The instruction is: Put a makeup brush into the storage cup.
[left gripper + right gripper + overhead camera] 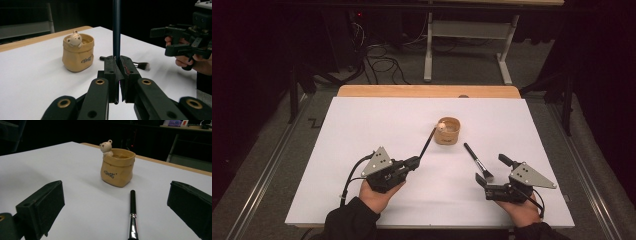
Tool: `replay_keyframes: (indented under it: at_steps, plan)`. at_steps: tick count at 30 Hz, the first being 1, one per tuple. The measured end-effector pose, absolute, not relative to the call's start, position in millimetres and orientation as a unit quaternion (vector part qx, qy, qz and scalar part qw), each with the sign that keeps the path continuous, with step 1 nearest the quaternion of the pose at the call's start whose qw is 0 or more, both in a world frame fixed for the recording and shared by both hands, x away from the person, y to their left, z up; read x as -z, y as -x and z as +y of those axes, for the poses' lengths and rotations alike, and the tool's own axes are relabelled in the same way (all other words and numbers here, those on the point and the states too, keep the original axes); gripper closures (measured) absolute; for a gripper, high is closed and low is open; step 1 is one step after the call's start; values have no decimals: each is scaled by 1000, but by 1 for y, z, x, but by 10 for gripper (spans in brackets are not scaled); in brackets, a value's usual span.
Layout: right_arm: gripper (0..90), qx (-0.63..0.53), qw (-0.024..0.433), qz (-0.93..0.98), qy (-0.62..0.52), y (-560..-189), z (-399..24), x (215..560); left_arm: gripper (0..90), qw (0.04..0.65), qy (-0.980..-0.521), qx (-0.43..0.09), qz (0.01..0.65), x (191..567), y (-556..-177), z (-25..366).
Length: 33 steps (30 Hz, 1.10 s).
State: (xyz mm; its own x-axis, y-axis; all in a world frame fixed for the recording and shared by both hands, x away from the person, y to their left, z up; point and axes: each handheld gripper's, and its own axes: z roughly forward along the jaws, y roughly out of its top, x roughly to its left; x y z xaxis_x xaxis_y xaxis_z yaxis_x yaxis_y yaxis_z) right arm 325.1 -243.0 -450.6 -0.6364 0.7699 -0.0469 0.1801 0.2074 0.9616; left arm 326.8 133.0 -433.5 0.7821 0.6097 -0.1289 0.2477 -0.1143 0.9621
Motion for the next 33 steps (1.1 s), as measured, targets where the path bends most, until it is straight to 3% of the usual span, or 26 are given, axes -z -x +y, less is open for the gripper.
replay_keyframes:
  at_steps: [33]
  plan:
    - [71,-569,218,744,-274,-349,-147,415,848,591,-727,-162,311,439,-331,141]
